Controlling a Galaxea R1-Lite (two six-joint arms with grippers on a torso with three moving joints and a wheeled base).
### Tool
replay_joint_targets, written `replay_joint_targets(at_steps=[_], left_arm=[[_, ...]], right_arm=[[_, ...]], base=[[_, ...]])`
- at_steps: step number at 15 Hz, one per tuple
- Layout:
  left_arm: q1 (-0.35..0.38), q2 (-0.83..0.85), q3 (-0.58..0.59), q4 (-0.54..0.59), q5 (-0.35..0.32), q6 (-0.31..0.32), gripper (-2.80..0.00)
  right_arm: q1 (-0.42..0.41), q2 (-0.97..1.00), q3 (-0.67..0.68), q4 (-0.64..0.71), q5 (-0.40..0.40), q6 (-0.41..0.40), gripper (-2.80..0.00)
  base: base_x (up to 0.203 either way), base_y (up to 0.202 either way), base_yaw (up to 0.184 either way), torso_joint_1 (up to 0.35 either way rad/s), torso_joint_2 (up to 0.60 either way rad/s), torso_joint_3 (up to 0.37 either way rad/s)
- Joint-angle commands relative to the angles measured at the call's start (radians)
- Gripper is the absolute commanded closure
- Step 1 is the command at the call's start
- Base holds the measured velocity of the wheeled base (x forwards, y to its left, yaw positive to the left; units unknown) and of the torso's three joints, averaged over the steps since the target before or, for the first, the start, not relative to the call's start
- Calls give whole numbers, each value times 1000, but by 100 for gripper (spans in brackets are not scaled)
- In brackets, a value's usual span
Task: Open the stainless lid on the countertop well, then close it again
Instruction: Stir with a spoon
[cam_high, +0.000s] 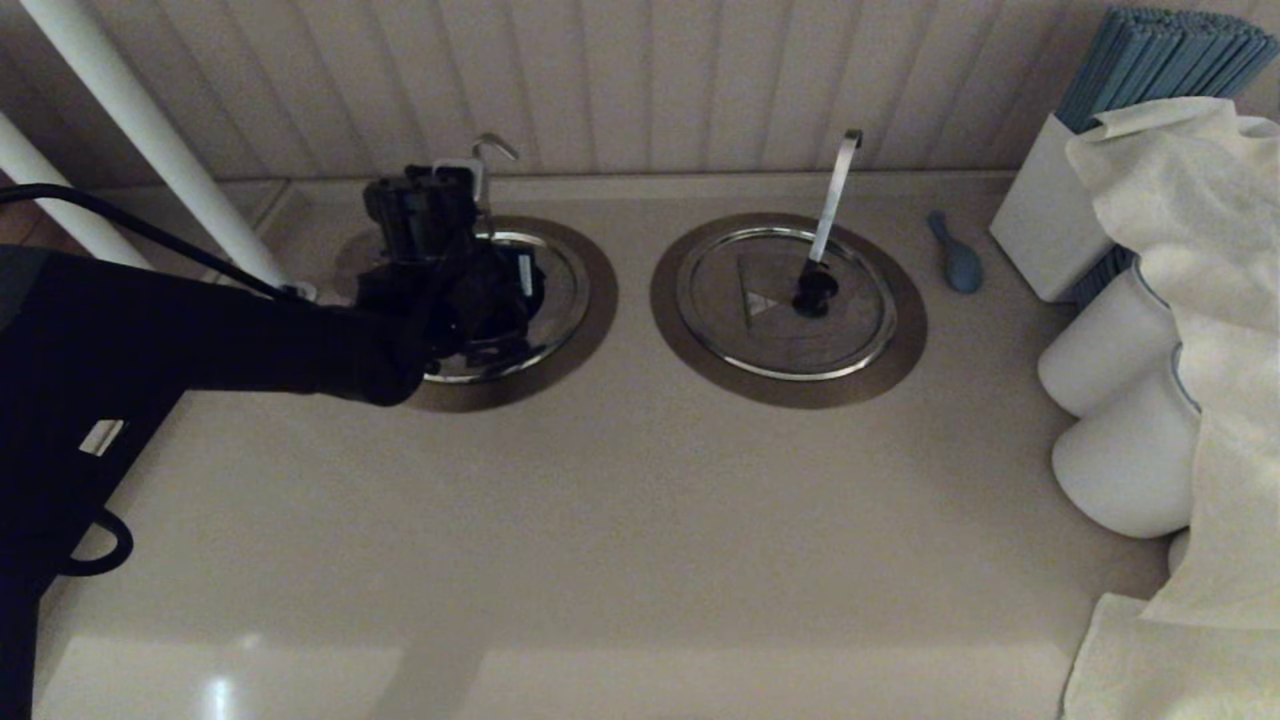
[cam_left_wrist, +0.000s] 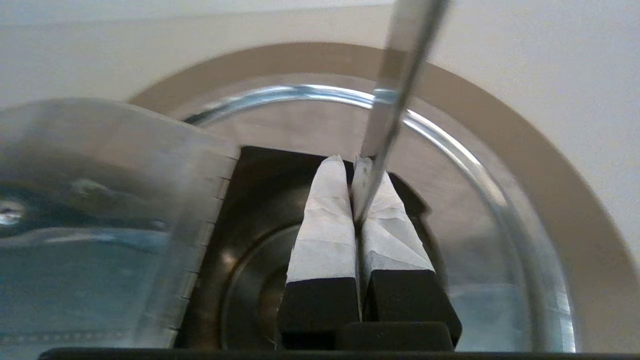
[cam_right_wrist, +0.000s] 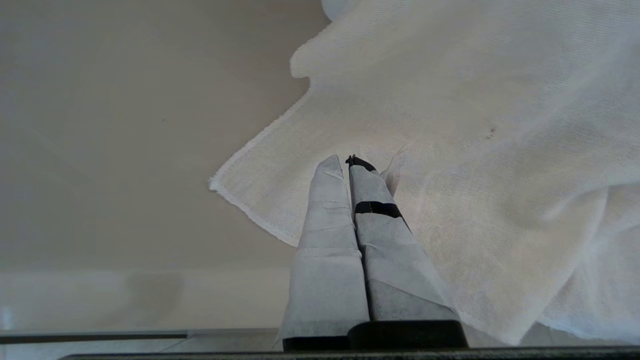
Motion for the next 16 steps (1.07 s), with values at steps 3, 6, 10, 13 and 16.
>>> replay_joint_targets(at_steps=[3, 6, 10, 13, 16], left_arm=[[-15, 13, -4, -1, 31, -1, 0], [-17, 8, -5, -1, 29, -3, -280], [-17, 4, -15, -1, 30, -6, -280], [-13, -34, -12, -1, 30, -10, -280], [-11, -95, -6, 8, 27, -39, -280]], right_arm=[[0, 1, 0, 0, 1, 0, 0], [0, 0, 0, 0, 1, 0, 0], [0, 1, 0, 0, 1, 0, 0], [0, 1, 0, 0, 1, 0, 0], [0, 1, 0, 0, 1, 0, 0]], base=[[0, 0, 0, 0, 0, 0], [0, 0, 0, 0, 0, 0], [0, 0, 0, 0, 0, 0], [0, 0, 0, 0, 0, 0], [0, 0, 0, 0, 0, 0]])
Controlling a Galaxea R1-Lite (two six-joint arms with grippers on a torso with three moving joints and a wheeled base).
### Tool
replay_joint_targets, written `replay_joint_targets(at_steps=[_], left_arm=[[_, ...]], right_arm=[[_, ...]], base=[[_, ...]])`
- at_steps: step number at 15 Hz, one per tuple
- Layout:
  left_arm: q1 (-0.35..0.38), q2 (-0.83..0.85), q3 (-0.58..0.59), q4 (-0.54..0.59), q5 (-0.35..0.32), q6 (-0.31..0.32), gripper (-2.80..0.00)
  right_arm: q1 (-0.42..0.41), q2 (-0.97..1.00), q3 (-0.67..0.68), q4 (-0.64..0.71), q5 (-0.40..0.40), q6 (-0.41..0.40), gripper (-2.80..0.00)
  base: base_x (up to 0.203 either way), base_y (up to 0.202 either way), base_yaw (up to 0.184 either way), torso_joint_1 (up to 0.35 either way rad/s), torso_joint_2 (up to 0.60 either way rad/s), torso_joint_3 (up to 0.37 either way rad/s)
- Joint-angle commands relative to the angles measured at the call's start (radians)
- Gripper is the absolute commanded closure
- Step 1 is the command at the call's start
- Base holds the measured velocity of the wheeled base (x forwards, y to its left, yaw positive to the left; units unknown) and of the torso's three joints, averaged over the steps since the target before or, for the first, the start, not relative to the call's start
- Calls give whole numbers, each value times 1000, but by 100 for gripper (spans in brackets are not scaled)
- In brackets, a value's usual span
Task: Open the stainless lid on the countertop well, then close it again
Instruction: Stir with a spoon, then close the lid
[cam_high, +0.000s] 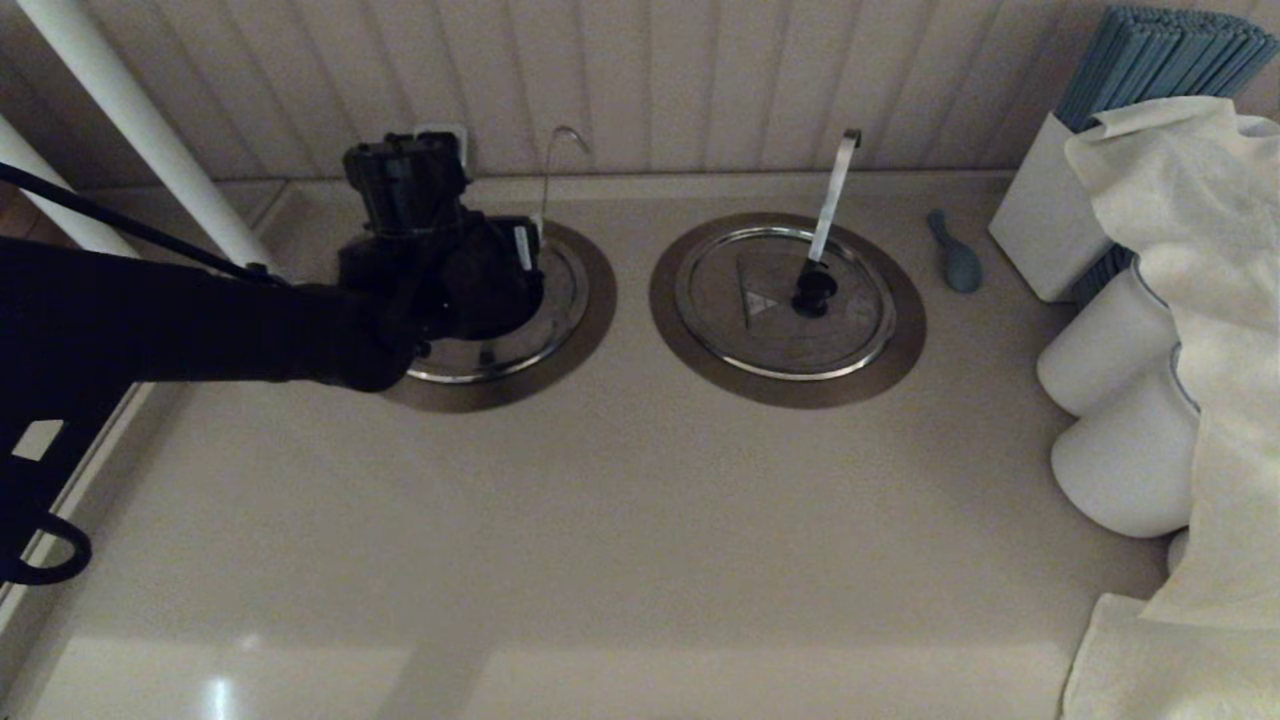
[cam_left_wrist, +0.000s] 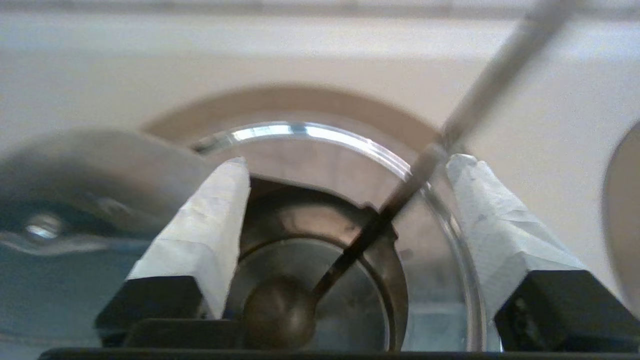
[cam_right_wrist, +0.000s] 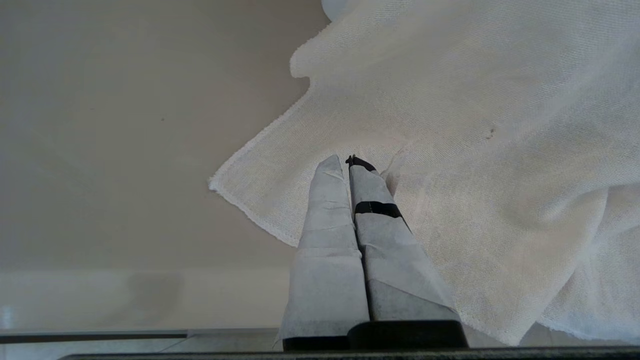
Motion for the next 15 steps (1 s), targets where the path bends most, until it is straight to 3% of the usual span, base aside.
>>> replay_joint_targets(at_steps=[1, 6, 10, 12, 15], left_arm=[[12, -34, 0, -1, 3, -1, -280], [38, -33, -5, 1, 1, 3, -280], [152, -74, -47, 62, -20, -13, -280], [199, -108, -69, 119, -70, -81, -280], [297, -149, -70, 244, -186, -127, -280]], right_arm=[[0, 0, 0, 0, 1, 0, 0], [0, 1, 0, 0, 1, 0, 0], [0, 0, 0, 0, 1, 0, 0], [0, 0, 0, 0, 1, 0, 0], [0, 1, 0, 0, 1, 0, 0]], base=[[0, 0, 0, 0, 0, 0], [0, 0, 0, 0, 0, 0], [0, 0, 0, 0, 0, 0], [0, 0, 0, 0, 0, 0], [0, 0, 0, 0, 0, 0]])
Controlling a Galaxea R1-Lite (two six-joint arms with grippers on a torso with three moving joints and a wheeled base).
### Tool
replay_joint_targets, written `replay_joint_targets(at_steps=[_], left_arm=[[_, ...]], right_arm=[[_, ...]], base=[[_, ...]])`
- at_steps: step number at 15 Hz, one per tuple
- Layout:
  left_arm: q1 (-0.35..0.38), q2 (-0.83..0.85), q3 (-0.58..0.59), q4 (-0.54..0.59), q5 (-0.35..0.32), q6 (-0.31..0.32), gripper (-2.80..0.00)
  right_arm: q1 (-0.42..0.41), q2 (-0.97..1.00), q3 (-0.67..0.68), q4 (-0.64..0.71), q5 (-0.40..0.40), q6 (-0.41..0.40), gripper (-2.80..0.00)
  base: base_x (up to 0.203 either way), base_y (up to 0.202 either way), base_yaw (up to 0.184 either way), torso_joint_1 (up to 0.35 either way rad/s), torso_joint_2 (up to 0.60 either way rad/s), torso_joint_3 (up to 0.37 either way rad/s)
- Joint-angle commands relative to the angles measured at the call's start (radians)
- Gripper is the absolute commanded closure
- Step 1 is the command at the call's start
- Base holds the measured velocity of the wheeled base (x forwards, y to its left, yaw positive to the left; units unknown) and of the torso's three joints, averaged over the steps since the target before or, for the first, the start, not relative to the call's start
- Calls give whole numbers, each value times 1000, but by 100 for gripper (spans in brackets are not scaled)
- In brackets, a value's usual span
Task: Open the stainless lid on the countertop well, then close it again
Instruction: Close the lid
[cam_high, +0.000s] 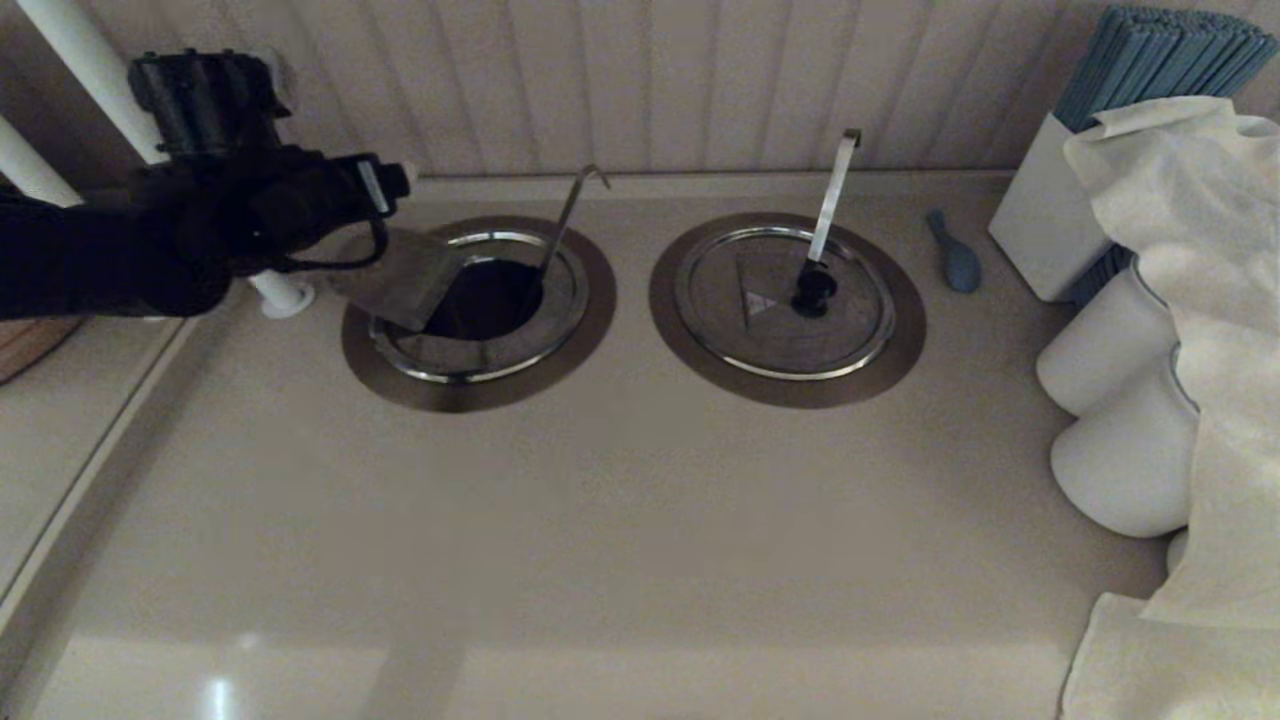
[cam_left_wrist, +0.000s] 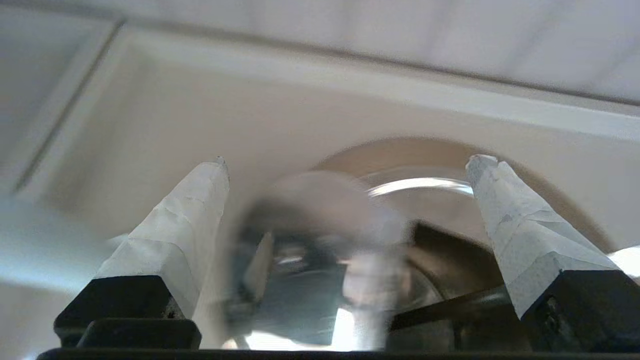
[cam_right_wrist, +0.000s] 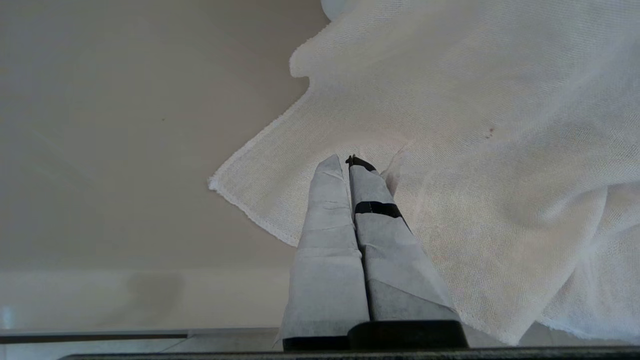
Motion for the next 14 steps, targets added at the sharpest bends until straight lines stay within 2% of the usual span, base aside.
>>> replay_joint_targets(at_steps=[1, 4, 6, 7, 9, 11, 14], left_arm=[[34, -8, -11, 15, -27, -24, -280], [39, 16, -46, 54, -28, -51, -280], [44, 29, -131, 258, -27, -105, -280], [46, 50, -193, 338, -27, -155, -280], [54, 87, -273, 483, -22, -202, -280], [59, 91, -331, 588, -21, -257, -280], [59, 88, -337, 652, -19, -259, -280]], right_arm=[[0, 0, 0, 0, 0, 0, 0], [0, 1, 0, 0, 0, 0, 0], [0, 0, 0, 0, 0, 0, 0], [0, 1, 0, 0, 0, 0, 0], [0, 0, 0, 0, 0, 0, 0], [0, 0, 0, 0, 0, 0, 0], [0, 1, 0, 0, 0, 0, 0]], base=[[0, 0, 0, 0, 0, 0], [0, 0, 0, 0, 0, 0], [0, 0, 0, 0, 0, 0], [0, 0, 0, 0, 0, 0], [0, 0, 0, 0, 0, 0], [0, 0, 0, 0, 0, 0], [0, 0, 0, 0, 0, 0]])
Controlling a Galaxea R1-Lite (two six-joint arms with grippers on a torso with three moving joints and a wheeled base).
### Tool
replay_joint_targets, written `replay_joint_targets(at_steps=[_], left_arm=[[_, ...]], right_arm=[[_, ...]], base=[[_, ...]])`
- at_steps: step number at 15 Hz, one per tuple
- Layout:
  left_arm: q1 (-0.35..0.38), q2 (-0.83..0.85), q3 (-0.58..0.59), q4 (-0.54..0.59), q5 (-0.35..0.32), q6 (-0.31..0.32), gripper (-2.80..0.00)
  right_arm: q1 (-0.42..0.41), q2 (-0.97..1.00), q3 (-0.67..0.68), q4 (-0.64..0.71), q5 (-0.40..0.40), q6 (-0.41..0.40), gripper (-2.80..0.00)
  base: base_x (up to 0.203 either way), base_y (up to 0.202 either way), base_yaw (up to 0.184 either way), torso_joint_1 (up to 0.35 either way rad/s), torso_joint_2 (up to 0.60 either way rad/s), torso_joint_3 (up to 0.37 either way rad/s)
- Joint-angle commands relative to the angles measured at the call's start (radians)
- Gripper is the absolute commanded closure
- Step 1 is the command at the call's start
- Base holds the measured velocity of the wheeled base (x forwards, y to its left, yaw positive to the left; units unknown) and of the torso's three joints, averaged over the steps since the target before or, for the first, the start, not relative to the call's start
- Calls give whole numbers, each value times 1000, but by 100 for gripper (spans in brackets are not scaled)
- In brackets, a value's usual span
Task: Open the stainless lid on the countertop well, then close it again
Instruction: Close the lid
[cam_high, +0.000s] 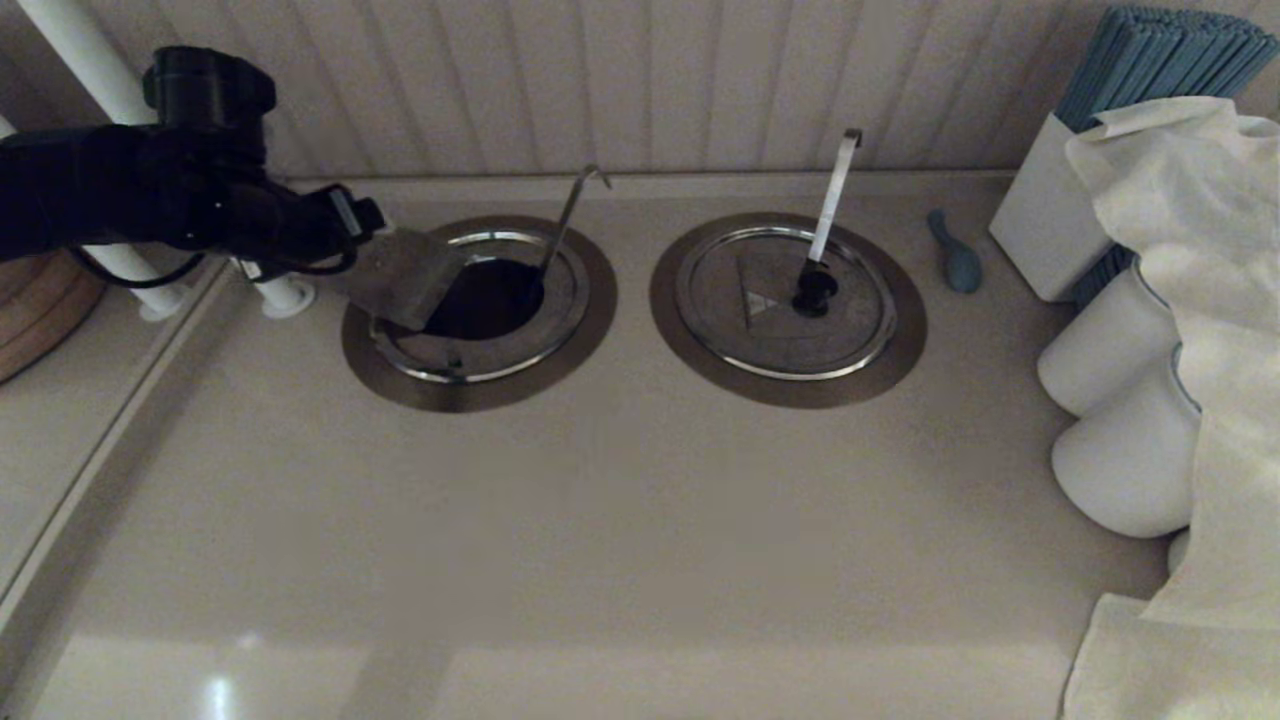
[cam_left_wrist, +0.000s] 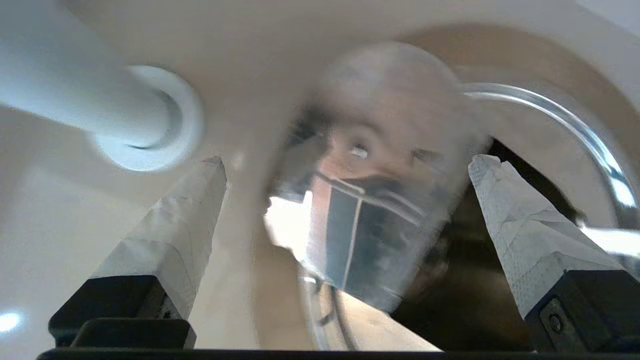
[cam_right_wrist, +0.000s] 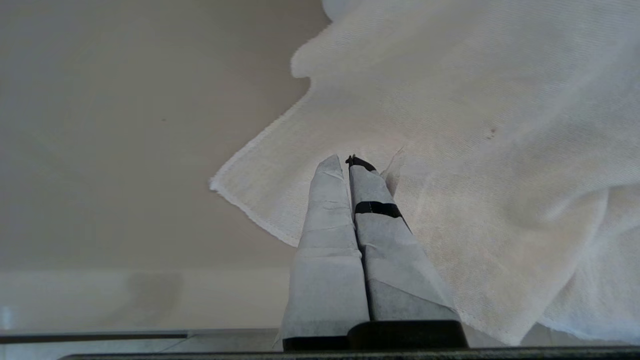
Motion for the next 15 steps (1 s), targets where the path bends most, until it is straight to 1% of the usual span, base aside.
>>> replay_joint_targets(at_steps=[1, 4, 5, 7, 15], left_arm=[[1, 4, -6, 6, 2, -2, -280], [1, 9, -6, 36, 0, 1, -280], [1, 10, -4, 43, -1, 14, -280], [1, 16, -4, 55, -1, 18, -280], [-6, 45, -4, 50, -1, 20, -280]], right_arm=[[0, 1, 0, 0, 0, 0, 0], [0, 0, 0, 0, 0, 0, 0], [0, 0, 0, 0, 0, 0, 0], [0, 1, 0, 0, 0, 0, 0], [0, 1, 0, 0, 0, 0, 0]], base=[[0, 0, 0, 0, 0, 0], [0, 0, 0, 0, 0, 0], [0, 0, 0, 0, 0, 0], [0, 0, 0, 0, 0, 0], [0, 0, 0, 0, 0, 0]])
